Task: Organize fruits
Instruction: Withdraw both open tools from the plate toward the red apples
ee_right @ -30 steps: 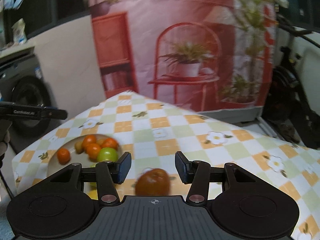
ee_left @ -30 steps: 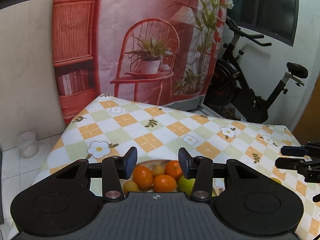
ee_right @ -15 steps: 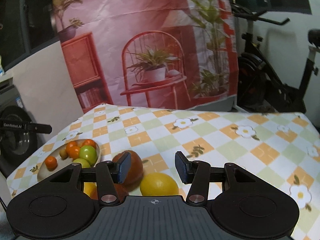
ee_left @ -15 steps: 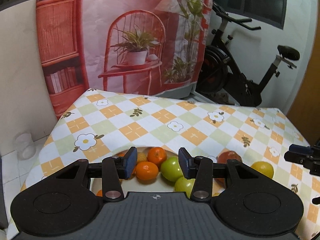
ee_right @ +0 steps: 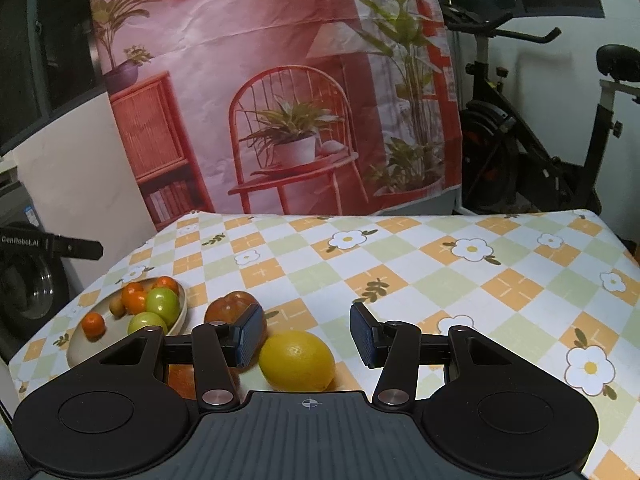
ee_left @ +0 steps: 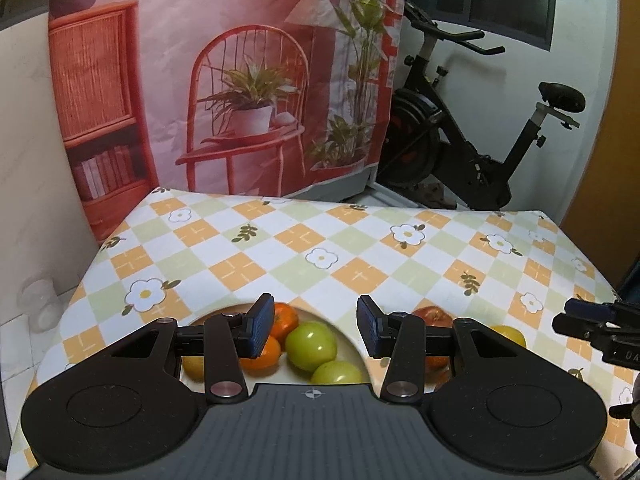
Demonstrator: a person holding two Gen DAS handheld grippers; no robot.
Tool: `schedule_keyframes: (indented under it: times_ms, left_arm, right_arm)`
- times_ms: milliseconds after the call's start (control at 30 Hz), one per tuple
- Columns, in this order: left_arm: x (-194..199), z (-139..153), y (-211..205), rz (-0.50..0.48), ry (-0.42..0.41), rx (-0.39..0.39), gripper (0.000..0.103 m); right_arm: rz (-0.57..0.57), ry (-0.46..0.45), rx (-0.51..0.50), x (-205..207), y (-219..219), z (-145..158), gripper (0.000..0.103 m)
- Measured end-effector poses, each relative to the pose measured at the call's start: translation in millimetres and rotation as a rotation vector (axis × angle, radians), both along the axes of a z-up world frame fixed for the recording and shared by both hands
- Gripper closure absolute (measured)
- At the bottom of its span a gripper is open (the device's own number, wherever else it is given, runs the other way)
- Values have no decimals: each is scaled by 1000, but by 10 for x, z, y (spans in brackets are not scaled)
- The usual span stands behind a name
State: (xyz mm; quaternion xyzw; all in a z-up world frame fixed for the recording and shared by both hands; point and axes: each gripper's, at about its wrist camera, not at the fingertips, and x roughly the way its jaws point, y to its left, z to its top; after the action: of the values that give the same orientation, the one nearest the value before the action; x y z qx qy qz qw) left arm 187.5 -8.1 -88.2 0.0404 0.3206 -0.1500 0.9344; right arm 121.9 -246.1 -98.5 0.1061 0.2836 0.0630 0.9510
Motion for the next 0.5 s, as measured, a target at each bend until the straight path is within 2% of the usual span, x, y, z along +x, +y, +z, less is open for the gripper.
schedule_keyframes:
  times_ms: [300,500]
  left_arm:
    - [86,-45,-185,-47,19,-17,55]
    - [71,-181,-311,-80,51,-37,55]
  right_arm:
    - [26,37,5,120,-1,-121,58]
    - [71,79,-42,123,91,-256,58]
